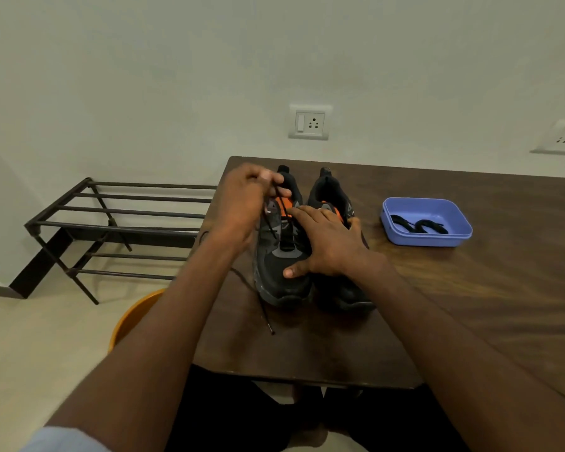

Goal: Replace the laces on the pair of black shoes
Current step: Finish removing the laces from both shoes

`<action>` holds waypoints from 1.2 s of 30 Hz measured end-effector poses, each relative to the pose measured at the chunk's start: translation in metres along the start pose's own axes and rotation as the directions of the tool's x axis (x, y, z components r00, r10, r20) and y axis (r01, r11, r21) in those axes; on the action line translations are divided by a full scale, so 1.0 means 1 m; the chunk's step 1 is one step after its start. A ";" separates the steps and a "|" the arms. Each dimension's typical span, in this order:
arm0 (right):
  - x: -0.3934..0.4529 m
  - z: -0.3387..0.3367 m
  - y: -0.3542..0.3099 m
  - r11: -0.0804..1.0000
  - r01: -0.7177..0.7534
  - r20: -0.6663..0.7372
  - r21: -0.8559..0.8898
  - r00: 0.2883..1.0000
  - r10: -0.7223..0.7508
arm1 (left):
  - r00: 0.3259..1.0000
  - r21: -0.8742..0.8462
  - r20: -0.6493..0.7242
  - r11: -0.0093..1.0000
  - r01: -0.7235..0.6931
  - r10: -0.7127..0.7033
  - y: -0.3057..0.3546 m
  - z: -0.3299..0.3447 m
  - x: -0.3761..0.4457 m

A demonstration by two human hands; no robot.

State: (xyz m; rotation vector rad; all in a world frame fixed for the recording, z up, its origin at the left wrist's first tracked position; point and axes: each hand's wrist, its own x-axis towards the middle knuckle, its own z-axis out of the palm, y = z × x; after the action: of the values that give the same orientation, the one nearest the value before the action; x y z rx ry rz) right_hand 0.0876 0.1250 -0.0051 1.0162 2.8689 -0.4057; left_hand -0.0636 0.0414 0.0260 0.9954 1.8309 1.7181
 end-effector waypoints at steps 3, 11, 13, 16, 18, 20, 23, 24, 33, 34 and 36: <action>0.000 0.001 -0.001 1.000 0.006 -0.014 -0.015 1.000 -0.006 | 0.993 0.204 0.116 0.978 -0.046 0.023 -0.008 -0.002 -0.002; 0.003 0.004 0.002 1.000 0.000 -0.013 -0.012 1.000 0.000 | 0.935 0.673 0.334 0.665 -0.325 0.120 -0.030 0.001 0.002; 0.003 0.003 0.002 1.000 0.001 -0.014 -0.007 1.000 -0.001 | 0.932 0.707 0.348 0.625 -0.331 0.100 -0.032 0.000 0.001; 0.003 0.004 0.002 1.000 0.003 -0.020 -0.010 1.000 -0.004 | 0.923 0.765 0.351 0.521 -0.378 0.155 -0.032 0.001 0.001; 0.003 0.004 0.002 1.000 0.001 -0.018 -0.006 1.000 -0.001 | 0.941 0.821 0.301 0.460 -0.340 0.157 -0.033 0.003 0.004; 0.002 0.003 0.002 1.000 -0.001 -0.014 -0.008 1.000 0.001 | 0.970 0.730 0.145 0.641 -0.238 0.196 -0.030 0.002 0.009; 0.001 0.001 0.001 1.000 0.001 -0.007 0.001 1.000 -0.001 | 0.991 0.018 -0.107 0.997 -0.077 0.079 -0.008 -0.003 0.008; 0.001 0.001 0.001 1.000 0.004 -0.005 0.002 1.000 -0.004 | 0.991 -0.162 -0.134 0.986 -0.046 0.024 -0.004 -0.006 0.006; 0.002 0.003 0.002 1.000 0.000 -0.013 -0.003 1.000 0.000 | 0.883 0.728 0.468 0.549 -0.410 0.038 -0.037 -0.004 0.003; 0.001 0.003 0.002 1.000 0.001 -0.015 0.002 1.000 -0.001 | 0.888 0.724 0.451 0.547 -0.419 0.084 -0.037 -0.003 0.003; 0.001 0.003 0.001 1.000 0.001 -0.018 0.006 1.000 0.000 | 0.937 0.689 0.328 0.648 -0.323 0.119 -0.036 -0.002 0.004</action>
State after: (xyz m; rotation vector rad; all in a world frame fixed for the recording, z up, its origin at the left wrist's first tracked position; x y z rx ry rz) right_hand 0.0872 0.1256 -0.0079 1.0253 2.8857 -0.4074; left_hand -0.0752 0.0440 -0.0080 1.7295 2.3343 0.8286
